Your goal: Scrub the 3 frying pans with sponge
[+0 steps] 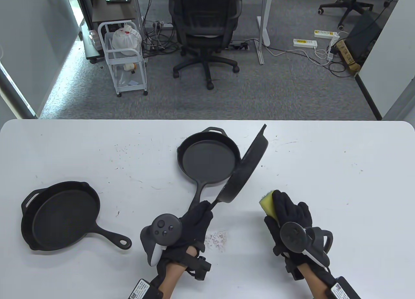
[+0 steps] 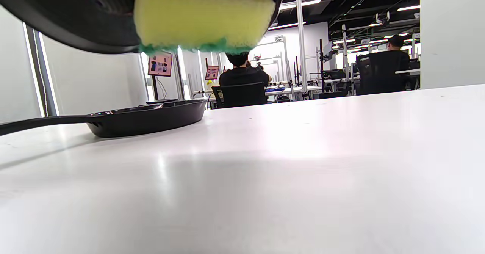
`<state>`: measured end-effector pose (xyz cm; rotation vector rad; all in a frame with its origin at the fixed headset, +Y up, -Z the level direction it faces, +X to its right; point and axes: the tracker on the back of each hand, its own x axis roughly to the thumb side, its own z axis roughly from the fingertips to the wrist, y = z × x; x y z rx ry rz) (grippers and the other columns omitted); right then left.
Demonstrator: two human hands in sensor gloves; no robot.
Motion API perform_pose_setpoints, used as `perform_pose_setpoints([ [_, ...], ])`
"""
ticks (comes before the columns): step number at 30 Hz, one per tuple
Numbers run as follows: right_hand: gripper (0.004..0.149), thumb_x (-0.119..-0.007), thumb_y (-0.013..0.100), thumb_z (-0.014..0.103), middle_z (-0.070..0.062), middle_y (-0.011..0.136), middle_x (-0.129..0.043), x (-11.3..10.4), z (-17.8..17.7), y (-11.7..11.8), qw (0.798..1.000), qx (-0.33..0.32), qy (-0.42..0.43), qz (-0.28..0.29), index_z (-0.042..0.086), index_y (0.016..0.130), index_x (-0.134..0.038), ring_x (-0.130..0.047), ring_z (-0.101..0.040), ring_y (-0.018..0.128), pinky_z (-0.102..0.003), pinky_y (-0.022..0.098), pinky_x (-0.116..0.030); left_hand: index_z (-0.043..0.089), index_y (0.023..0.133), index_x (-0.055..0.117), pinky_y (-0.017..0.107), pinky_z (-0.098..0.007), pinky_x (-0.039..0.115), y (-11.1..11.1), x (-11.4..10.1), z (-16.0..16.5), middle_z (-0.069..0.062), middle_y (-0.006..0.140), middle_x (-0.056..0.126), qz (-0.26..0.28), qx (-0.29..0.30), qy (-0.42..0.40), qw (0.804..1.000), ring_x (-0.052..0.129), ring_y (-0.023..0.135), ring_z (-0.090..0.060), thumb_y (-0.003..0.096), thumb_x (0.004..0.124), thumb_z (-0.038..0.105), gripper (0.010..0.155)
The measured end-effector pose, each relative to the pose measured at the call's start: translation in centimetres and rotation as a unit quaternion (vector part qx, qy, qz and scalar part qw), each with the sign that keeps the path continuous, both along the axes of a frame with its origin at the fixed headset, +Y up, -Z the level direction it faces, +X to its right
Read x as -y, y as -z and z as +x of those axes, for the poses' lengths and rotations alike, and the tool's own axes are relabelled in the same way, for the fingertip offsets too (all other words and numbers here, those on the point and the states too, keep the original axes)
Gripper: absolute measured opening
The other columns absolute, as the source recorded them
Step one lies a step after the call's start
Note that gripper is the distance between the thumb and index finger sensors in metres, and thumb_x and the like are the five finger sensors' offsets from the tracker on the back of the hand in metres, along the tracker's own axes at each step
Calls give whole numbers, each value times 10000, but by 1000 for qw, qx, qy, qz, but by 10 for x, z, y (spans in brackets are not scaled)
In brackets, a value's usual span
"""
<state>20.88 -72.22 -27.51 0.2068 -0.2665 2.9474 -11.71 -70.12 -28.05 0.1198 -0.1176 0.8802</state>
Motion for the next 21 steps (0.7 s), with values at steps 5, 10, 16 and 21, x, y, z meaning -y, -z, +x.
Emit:
perform_pose_setpoints([
  [5, 773, -742, 431, 528, -42, 1115, -606, 3, -3, 1, 1000, -7, -11, -9, 324, 1060, -340, -845, -270, 883, -589, 749, -522, 196, 1011, 823, 579, -545, 853, 18, -11, 0, -38, 728, 976, 19, -36, 69, 997, 1041, 417, -189, 490, 777, 455, 584],
  [10, 778, -743, 430, 529, -45, 1114, -606, 2, -2, 2, 1000, -6, -6, -16, 319, 1061, -339, -847, -267, 883, -589, 750, -521, 201, 1016, 802, 607, -565, 814, 43, -10, -3, -50, 774, 943, 8, -76, 125, 989, 1028, 468, -220, 453, 868, 416, 605],
  [16, 778, -742, 429, 531, -43, 1115, -607, -2, 2, 1, 1000, -4, 7, -11, 320, 1061, -340, -845, -268, 885, -589, 751, -519, 188, 1032, 774, 617, -586, 792, 64, 13, -18, -64, 805, 915, -48, -128, 132, 982, 1015, 501, -233, 470, 840, 398, 603],
  [21, 778, -742, 429, 532, -43, 1115, -607, -1, 2, 2, 1000, -6, 10, -13, 322, 1060, -340, -845, -266, 887, -590, 752, -517, 201, 1047, 754, 642, -585, 772, 77, 27, -23, -56, 836, 895, -74, -137, 169, 973, 1008, 546, -229, 478, 821, 396, 606],
])
